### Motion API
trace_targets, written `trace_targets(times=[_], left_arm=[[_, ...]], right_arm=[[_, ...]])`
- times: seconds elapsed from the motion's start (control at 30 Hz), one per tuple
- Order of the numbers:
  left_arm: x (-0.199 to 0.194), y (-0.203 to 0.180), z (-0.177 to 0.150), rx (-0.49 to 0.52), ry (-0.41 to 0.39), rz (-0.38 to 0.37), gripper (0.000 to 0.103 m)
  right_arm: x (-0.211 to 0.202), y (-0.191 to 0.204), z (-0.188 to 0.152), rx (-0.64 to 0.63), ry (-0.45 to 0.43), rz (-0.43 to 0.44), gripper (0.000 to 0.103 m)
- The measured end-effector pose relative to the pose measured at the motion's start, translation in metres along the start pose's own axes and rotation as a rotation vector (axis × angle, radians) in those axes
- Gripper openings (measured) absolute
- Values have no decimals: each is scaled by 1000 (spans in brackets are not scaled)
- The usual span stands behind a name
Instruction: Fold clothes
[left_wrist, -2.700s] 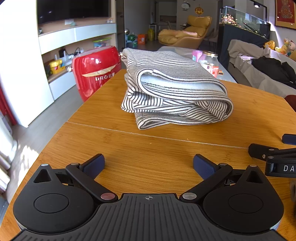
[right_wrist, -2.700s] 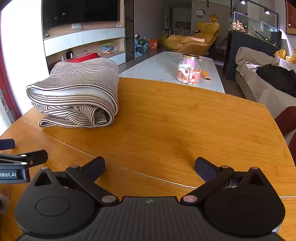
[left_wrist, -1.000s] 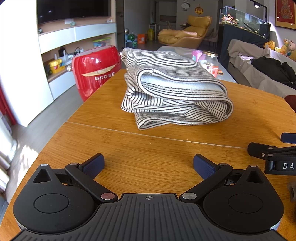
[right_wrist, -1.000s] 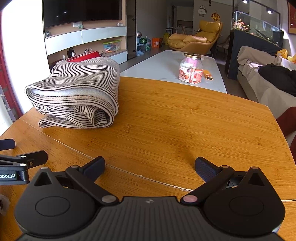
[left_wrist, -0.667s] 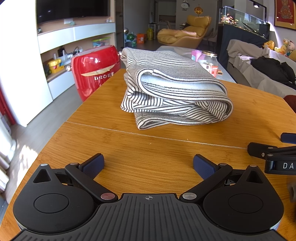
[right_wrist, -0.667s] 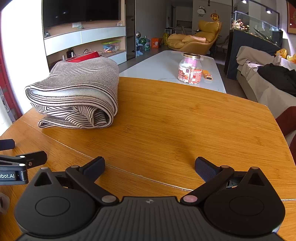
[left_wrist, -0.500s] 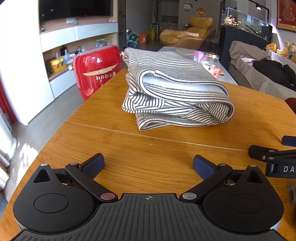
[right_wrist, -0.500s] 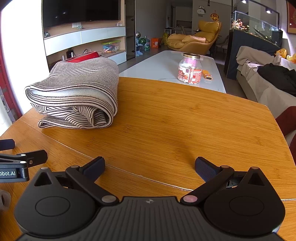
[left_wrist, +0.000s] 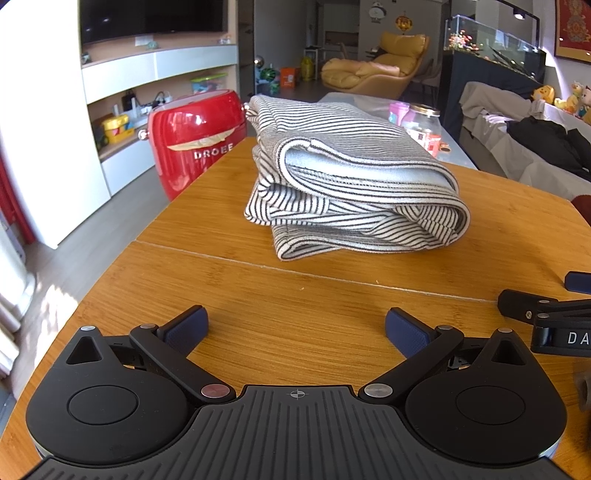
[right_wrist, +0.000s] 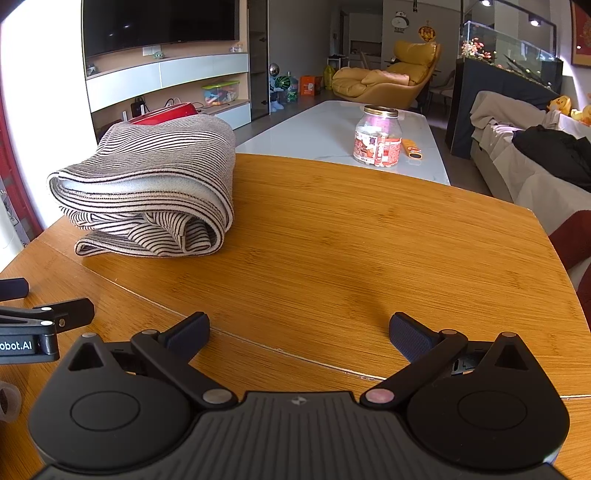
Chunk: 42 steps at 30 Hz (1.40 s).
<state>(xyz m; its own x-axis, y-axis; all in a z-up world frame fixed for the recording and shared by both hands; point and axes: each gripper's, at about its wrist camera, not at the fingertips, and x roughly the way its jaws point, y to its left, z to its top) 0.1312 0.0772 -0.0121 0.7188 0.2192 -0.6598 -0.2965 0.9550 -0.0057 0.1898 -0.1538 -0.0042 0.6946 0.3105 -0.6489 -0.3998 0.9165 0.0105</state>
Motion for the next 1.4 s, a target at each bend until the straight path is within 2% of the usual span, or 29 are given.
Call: trace_targets(times=[1.4], left_arm=[[0, 1, 1, 2, 0, 1, 103]], right_arm=[[0, -3, 0, 2, 0, -2, 103]])
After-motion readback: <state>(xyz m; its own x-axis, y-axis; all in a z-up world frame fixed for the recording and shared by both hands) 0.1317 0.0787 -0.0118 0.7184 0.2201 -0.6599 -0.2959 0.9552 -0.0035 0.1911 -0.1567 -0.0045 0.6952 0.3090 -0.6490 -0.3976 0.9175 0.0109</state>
